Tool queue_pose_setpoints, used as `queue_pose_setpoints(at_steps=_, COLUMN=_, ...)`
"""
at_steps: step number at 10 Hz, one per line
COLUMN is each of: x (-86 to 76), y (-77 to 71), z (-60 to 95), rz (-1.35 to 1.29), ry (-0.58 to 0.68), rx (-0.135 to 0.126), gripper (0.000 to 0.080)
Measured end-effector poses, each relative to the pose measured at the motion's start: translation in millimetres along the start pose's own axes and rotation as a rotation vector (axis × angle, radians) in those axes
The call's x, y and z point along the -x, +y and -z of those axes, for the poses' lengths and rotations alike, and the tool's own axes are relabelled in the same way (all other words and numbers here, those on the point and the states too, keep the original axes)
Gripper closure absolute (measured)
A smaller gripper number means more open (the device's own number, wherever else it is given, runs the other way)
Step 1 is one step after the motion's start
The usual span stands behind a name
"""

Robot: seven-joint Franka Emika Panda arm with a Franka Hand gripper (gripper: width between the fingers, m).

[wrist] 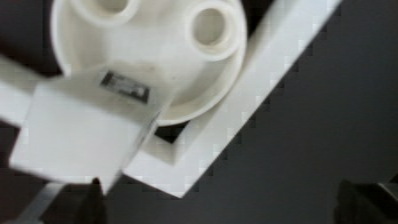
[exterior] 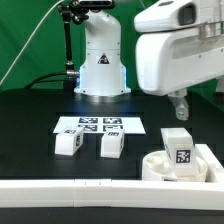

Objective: Assemble stool

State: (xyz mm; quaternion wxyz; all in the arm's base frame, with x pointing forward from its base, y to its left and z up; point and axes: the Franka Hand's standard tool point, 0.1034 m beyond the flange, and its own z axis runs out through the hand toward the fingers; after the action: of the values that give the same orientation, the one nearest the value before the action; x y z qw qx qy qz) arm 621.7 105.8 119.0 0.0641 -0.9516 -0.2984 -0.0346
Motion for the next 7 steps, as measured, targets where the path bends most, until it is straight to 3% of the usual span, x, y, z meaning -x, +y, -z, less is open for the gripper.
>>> queue_pose_setpoints(at_steps=4, x=3.5, y=3.5, z=-2.5, rz=0.252, ry=-0.005, rx=0.002, gripper=0.0151)
queue_pose_setpoints(at_steps=6, x=0.3, y=10.2, z=-3.6, rz=0.532, ry=-0.001, rx=0.058, gripper=0.0151)
queue_pose_setpoints(at_steps=7, x=1.1, y=11.8, z=-3.4, rz=0.65, ry=-0.016, rx=0.07, gripper=0.0151)
